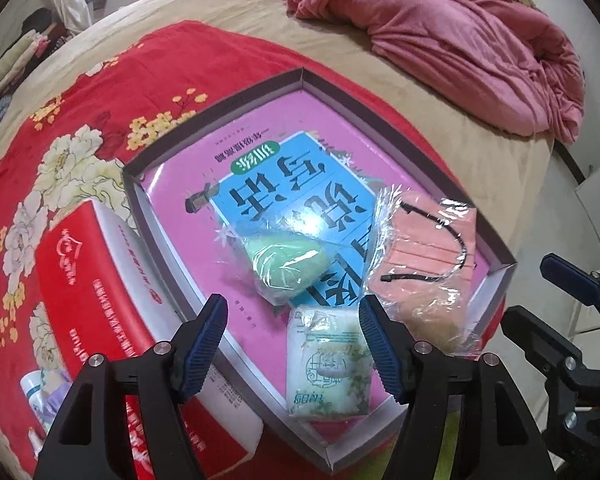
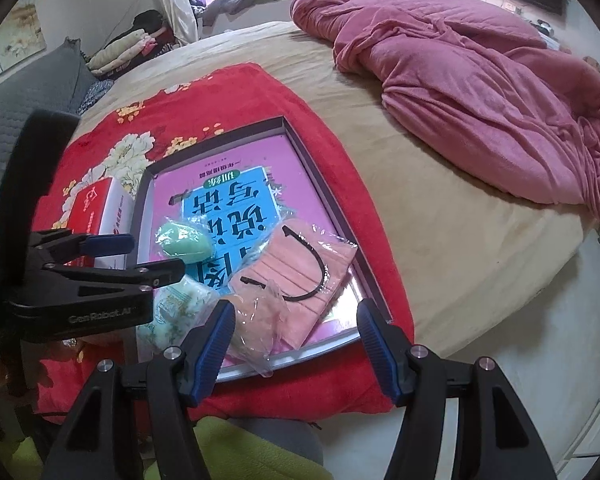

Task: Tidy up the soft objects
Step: 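Lift both open tools away from the tray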

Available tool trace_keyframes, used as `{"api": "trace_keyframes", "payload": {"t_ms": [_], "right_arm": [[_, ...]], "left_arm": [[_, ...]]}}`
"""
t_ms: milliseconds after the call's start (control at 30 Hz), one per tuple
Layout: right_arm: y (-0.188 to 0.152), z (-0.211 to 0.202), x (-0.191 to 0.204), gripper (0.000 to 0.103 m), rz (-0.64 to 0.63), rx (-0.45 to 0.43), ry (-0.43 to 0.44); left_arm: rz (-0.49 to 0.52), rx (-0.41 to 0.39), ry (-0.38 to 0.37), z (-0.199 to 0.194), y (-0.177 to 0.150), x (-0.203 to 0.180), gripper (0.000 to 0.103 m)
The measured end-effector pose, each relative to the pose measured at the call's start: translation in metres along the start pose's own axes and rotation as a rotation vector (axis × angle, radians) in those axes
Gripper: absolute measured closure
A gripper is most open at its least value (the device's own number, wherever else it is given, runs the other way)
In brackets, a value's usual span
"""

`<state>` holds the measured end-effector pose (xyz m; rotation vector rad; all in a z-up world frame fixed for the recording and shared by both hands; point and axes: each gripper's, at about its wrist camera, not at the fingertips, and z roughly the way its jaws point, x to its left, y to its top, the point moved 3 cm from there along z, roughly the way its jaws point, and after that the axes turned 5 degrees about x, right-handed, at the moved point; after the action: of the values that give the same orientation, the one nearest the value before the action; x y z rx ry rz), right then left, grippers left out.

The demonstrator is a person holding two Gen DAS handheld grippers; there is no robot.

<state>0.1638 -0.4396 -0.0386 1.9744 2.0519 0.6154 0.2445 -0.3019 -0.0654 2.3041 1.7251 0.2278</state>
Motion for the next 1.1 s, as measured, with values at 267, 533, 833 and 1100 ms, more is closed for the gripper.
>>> {"api": "trace_keyframes", "payload": {"t_ms": [267,533,833,1100], "right_arm": [[0.003,-0.017,-0.003,0.040,0.029,-0.035,-0.012],[0.003,-0.026,0.004,0.040,0.030,-0.046,-0.015],[0.006,-0.040,0.015,0.040,0.026,-0.076,-0.058],[0.009,-0.057,0.026,0.039,0.018,-0.111,-0.067]], "left_arm": [[-0.016,-0.059,-0.012,-0.030,-0.002,0.003,0.025],[-0.026,-0.077,-0.026,-0.047,-0.016,0.011,0.024],[-0.045,-0.107,-0.046,-0.069,-0.036,0.021,0.024],[-0.071,-0.148,-0.069,-0.096,-0.052,0.033,0.024]]}}
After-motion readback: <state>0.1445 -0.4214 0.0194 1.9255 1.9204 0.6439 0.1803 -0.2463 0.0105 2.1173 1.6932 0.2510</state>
